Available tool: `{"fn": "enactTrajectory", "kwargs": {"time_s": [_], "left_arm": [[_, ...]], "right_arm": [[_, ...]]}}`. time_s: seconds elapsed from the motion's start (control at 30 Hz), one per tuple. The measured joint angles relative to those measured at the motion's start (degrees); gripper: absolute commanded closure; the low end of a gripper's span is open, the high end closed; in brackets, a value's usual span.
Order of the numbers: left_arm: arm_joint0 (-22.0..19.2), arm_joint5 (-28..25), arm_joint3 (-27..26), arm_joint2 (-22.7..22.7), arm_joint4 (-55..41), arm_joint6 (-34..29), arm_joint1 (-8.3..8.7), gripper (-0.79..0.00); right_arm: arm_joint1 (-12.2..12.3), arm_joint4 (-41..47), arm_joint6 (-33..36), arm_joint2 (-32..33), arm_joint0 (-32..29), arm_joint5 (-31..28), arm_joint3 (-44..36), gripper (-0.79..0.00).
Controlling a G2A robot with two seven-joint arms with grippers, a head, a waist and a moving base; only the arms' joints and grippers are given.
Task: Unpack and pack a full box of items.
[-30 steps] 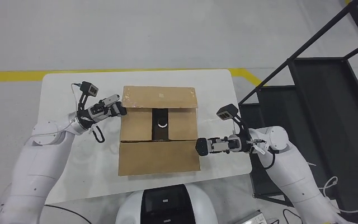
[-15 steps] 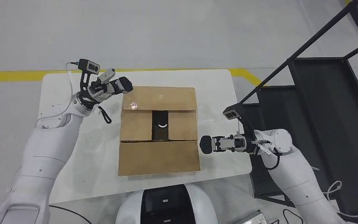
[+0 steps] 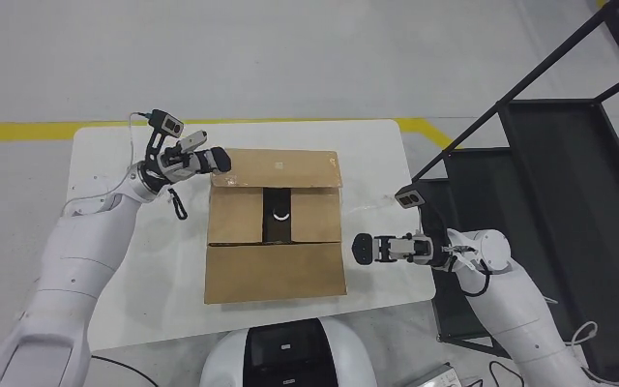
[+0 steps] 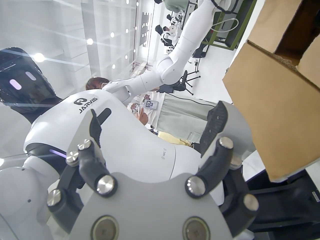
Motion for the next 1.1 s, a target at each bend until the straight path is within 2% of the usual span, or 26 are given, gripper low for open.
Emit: {"fn": "enactTrajectory", "kwargs": {"time_s": [0.1, 0.2, 0.3, 0.4, 0.53, 0.73, 0.9, 1.1], "left_arm": [[3.13, 1.88, -2.05, -2.59, -0.06, -5.09, 1.23, -0.785], [6.48, 3.62, -5.55, -4.73, 2.49, -6.94, 2.4, -0.785], [9.17, 3.07, -7.31, -6.07, 7.16, -6.32, 3.29, -0.785], [9.71, 2.75, -6.47, -5.86, 9.57, -3.55, 3.28, -0.785], [8.4, 4.61, -5.34, -4.21, 11.03, 0.92, 2.6, -0.785], [5.64, 5.41, -3.21, -2.84, 3.0, 2.06, 1.02, -0.785], [2.11, 3.56, -0.8, -1.04, -1.02, 3.38, -0.66, -0.785], [-3.39, -2.37, 4.5, 2.24, 0.09, 9.06, -3.09, -0.785]], "right_arm": [[-0.06, 0.04, 0.25, -0.23, 0.14, 0.25, 0.06, -0.785], [-0.11, -0.2, 0.63, -0.62, 0.4, 0.63, 0.16, -0.785], [-0.17, -0.35, 0.81, -0.97, 0.57, 0.81, 0.36, -0.785], [-0.21, -0.55, 0.79, -1.14, 0.61, 0.79, 0.62, -0.785], [-0.21, -0.54, 0.74, -1.0, 0.46, 0.74, 0.68, -0.785], [-0.19, -0.07, 0.66, -0.37, 0.08, 0.66, 0.69, -0.785], [-0.21, -0.12, 0.65, -0.14, -0.11, 0.65, 0.83, -0.785], [-0.23, -0.56, 0.52, 0.11, -0.08, 0.53, 1.23, -0.785]]}}
